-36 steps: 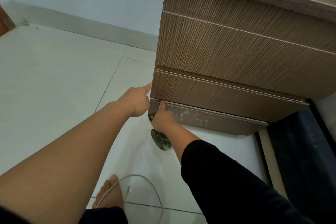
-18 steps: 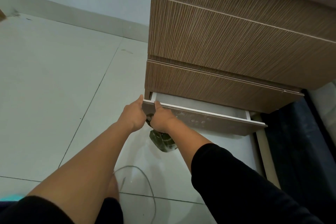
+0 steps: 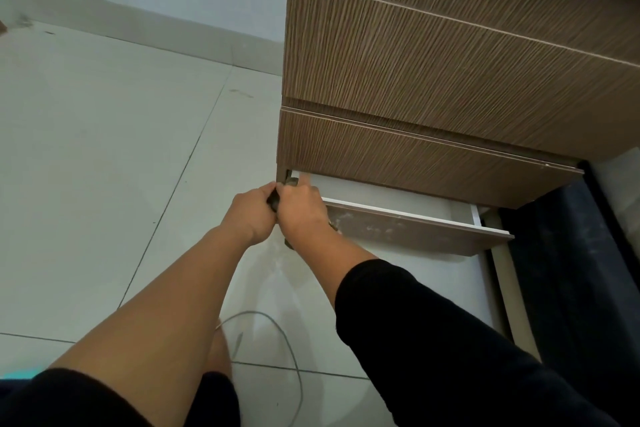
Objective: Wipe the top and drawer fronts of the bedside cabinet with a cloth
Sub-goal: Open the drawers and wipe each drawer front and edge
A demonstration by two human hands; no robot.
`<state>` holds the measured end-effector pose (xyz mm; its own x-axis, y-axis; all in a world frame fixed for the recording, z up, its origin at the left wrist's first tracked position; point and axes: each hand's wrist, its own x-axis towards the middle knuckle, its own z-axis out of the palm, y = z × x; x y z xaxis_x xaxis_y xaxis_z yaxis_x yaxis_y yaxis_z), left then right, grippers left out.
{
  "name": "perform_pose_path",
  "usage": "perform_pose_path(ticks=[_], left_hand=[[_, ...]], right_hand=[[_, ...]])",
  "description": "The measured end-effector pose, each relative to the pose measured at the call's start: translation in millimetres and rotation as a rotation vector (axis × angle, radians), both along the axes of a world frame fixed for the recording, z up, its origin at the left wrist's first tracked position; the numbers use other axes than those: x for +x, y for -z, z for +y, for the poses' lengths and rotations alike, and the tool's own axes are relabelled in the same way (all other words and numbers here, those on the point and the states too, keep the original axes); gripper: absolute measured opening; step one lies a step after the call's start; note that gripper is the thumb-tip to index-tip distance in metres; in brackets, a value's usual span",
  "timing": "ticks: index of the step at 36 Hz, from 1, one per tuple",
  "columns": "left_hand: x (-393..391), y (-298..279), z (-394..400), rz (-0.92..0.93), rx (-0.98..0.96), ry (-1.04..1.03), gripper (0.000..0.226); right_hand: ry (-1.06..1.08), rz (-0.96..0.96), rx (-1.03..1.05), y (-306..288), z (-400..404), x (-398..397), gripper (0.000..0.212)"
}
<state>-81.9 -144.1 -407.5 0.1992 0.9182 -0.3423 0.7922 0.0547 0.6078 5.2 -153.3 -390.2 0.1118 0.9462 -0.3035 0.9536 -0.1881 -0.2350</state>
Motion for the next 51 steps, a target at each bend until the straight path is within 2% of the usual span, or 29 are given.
perform_pose_path(ticks=[7, 13, 18, 27, 35, 39, 42, 45, 51], left_hand=[[-2.5, -0.3, -0.8, -0.001, 0.086, 0.100, 0.051], [12.7, 3.5, -1.3, 0.277, 0.094, 0.277, 0.058], [19.6, 7.7, 0.2, 0.451, 0.184, 0.435, 0.065], [46.4, 7.5, -4.2, 0.414, 0.191, 0.534, 0.061], [69.2, 6.3, -4.9, 0.424, 0.197, 0.631, 0.057], [83.3, 4.3, -6.9, 0.426, 0.210, 0.673, 0.057], [96.1, 2.3, -9.0, 0.426, 0.213, 0.697, 0.056], [111.4, -2.1, -13.0, 0.435, 0.207, 0.716, 0.054], [143.0, -10.3, -24.2, 0.445, 0.189, 0.769, 0.046]], right_hand=[[-0.042, -0.027, 0.027, 7.8, -3.9, 8.9, 0.041], [-0.020, -0.073, 0.054, 10.9, -21.4, 40.7, 0.044], [0.038, -0.107, 0.023, 10.1, -38.8, 81.8, 0.051], [0.162, -0.171, 0.021, 14.4, -68.8, 154.8, 0.058], [0.275, -0.178, 0.057, 21.9, -84.0, 197.3, 0.048], [0.333, -0.198, 0.040, 22.8, -91.0, 216.2, 0.059], [0.421, -0.136, 0.072, 22.8, -96.7, 230.8, 0.051], [0.473, -0.215, 0.052, 24.1, -100.9, 248.7, 0.050], [0.614, -0.239, 0.088, 31.0, -111.8, 277.7, 0.049]])
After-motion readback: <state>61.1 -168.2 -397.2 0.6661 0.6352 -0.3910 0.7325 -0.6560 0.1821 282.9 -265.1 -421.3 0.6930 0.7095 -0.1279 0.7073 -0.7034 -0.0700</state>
